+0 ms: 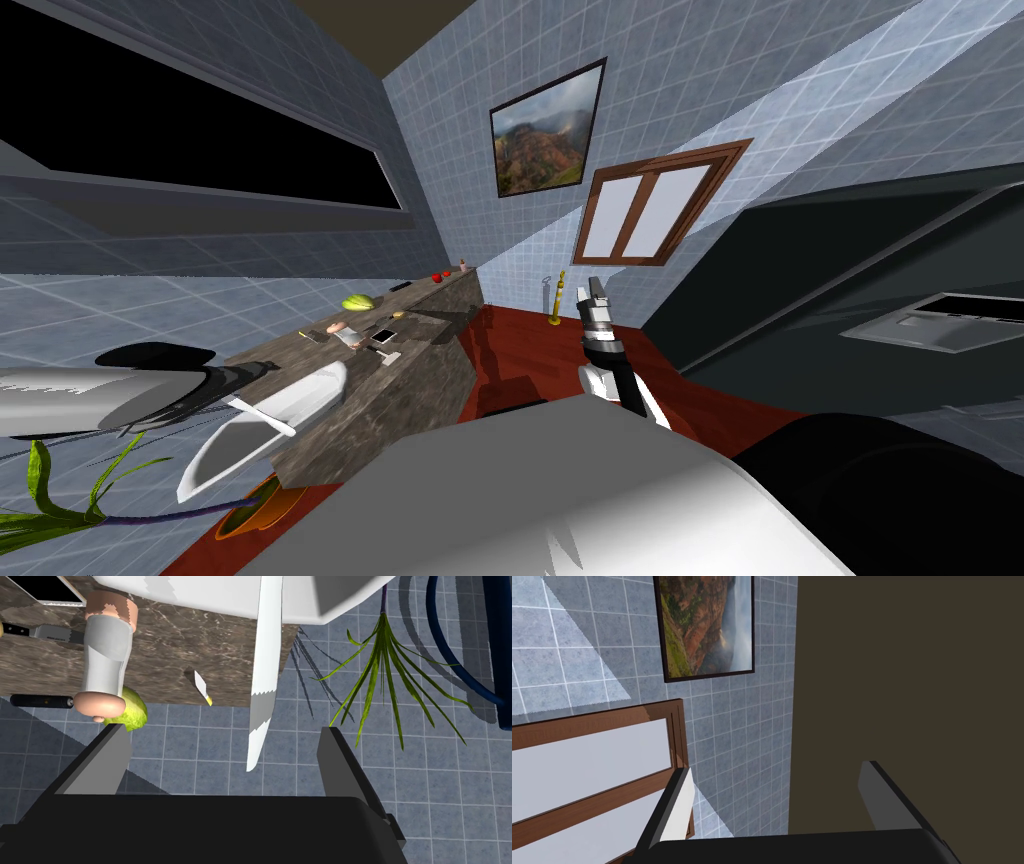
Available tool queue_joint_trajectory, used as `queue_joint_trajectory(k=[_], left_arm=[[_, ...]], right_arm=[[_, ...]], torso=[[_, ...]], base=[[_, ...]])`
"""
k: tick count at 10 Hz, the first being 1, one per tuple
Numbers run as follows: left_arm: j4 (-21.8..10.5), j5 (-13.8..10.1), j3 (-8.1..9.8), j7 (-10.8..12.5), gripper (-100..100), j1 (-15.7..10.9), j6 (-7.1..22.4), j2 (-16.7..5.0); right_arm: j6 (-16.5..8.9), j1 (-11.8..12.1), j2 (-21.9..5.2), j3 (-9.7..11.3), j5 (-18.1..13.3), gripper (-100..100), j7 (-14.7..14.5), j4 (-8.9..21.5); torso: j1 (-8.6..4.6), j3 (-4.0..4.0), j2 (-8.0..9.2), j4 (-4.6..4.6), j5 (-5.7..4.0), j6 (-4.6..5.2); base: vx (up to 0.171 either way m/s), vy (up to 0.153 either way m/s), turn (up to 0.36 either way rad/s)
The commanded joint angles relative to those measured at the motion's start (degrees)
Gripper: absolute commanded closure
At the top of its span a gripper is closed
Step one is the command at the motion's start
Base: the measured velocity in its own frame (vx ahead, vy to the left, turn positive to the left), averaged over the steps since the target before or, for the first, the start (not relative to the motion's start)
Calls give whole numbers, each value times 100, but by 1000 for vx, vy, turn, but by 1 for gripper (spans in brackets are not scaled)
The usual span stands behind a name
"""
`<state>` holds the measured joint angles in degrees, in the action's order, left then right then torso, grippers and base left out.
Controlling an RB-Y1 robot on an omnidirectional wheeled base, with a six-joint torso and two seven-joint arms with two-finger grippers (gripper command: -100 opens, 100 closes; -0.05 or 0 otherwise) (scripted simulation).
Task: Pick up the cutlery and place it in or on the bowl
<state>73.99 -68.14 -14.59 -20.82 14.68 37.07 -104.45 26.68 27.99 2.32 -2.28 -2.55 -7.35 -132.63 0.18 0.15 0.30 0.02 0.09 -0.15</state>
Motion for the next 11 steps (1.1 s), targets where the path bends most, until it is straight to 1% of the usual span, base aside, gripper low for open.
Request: queue_joint_trajectory(k=[1,2,3,4,5,6,11], left_arm=[[134,8,-5,-286,-100,-240,286,88],[134,8,-5,-294,-100,-240,371,88],[134,8,-5,-294,-100,-240,528,88],[134,8,-5,-294,-100,-240,550,88],[155,-24,-7,-262,-100,-180,470,41],[155,-25,-7,-264,0,-180,484,41],[155,-25,-7,-264,0,-180,483,41]], right_arm=[[0,0,0,0,0,0,0,0],[0,0,0,0,0,0,0,0],[0,1,0,0,0,0,0,0],[0,1,0,0,0,0,0,0],[0,1,0,0,0,0,0,0],[0,1,0,0,0,0,0,0],[0,1,0,0,0,0,0,0]], torso=[[0,0,0,0,0,0],[-3,-5,-9,-2,1,0],[-6,-12,-22,-5,1,-1],[-9,-17,-30,-7,-1,-1],[-11,-20,-34,-8,-1,-1],[-11,-20,-34,-8,-1,0],[-11,-19,-33,-8,-1,0]], base=[[-51,23,-28],[-12,10,-12],[6,0,3],[8,-3,4],[0,0,0],[0,0,0],[0,0,0]])
